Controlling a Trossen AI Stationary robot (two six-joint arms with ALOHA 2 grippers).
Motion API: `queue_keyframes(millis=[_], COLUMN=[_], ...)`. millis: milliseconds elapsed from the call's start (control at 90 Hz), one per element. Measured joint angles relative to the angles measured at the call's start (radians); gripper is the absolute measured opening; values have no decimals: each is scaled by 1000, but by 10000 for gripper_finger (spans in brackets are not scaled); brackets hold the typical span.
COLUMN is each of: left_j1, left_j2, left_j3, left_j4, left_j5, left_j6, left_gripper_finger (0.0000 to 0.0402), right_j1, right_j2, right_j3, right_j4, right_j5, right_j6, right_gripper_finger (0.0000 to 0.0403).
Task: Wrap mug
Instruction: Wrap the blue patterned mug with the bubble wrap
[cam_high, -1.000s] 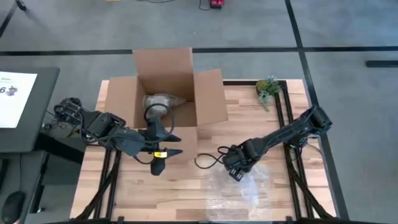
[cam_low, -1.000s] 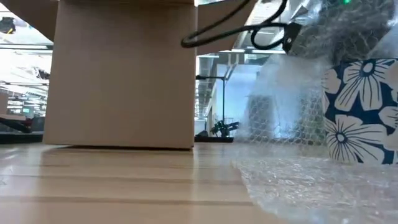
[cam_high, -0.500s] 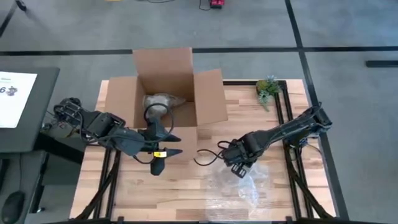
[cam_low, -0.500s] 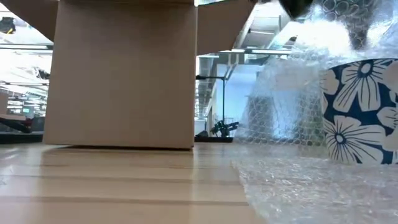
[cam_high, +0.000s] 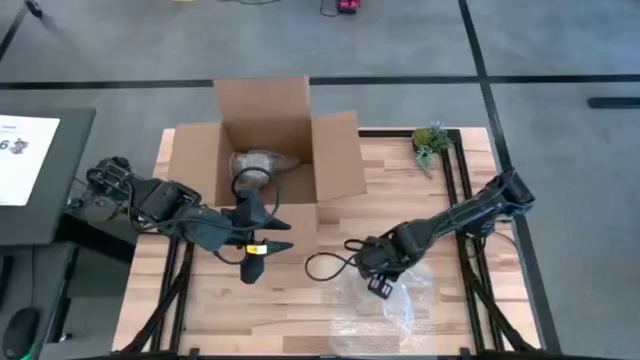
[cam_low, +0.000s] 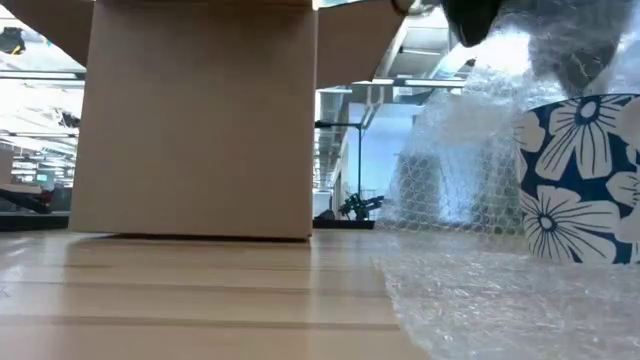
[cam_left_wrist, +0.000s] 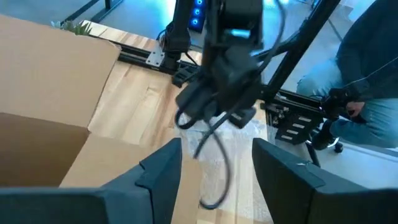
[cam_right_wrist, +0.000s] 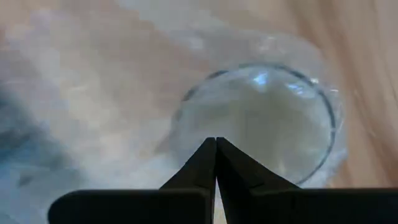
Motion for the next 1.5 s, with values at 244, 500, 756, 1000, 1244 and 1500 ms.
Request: queue_keyframes(millis=[244, 500, 756, 1000, 1244, 1500], left_j1=[0, 0, 0, 0, 0, -4], left_j2=[0, 0, 0, 0, 0, 0], left_j3=[0, 0, 0, 0, 0, 0], left_j4=[1, 1, 2, 1, 1, 1], left_j5=[0, 0, 0, 0, 0, 10], left_j6=[-1, -9, -20, -27, -27, -32], left_gripper_finger=[175, 175, 175, 175, 175, 175], right_j1=[-32, -45, 0, 54, 35, 37], right_j2=[0, -13, -121, -155, -61, -54], right_j3=[-134, -93, 72, 73, -10, -46], right_j4=[164, 23, -70, 143, 134, 37], right_j5=[21, 67, 65, -11, -52, -9], right_j6=[29, 46, 26, -53, -41, -7], right_gripper_finger=[0, 0, 0, 0, 0, 0])
